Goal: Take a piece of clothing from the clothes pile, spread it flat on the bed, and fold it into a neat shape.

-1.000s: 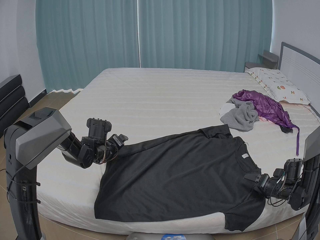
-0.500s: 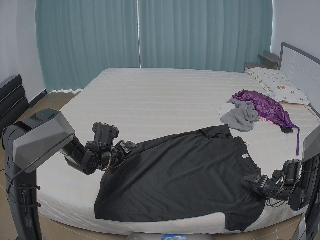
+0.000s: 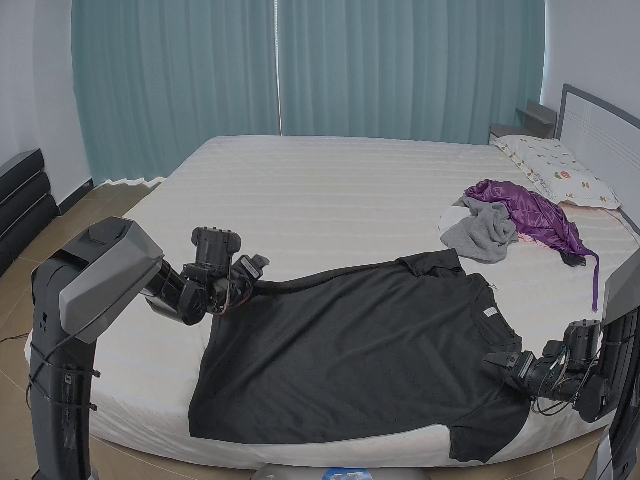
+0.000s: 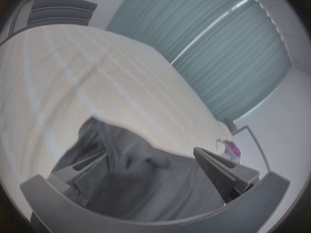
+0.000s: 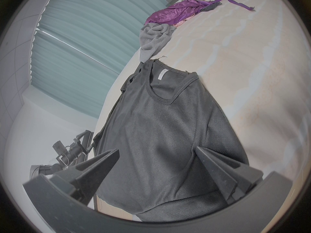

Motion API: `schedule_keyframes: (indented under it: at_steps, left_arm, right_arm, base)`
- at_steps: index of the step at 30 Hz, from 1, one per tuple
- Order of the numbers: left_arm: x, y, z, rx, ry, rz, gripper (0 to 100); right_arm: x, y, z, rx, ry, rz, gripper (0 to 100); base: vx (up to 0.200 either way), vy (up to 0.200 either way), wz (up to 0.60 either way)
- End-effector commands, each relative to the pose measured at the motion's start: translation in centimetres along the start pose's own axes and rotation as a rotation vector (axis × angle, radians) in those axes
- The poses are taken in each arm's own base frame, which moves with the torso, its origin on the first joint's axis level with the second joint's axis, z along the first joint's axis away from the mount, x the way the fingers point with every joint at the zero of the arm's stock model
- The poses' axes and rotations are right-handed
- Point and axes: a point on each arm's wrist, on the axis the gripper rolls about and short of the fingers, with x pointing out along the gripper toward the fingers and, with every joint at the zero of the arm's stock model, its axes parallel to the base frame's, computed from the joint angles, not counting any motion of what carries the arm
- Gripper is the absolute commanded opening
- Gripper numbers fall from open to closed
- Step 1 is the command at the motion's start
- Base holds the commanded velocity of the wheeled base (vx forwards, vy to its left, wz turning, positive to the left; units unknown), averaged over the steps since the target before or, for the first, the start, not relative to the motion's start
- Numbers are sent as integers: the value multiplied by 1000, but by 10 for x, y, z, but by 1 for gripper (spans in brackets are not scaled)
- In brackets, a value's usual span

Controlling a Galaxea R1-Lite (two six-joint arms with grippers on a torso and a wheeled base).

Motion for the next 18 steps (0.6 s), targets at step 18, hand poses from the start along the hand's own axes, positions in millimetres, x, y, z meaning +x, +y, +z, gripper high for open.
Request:
schedule_keyframes:
  at_steps: [18]
  left_arm:
    - [42, 40, 78, -268, -247, -46, 100]
  right_arm:
    - [2, -5, -8, 14, 26, -45, 100]
  base:
    - [0, 0, 0]
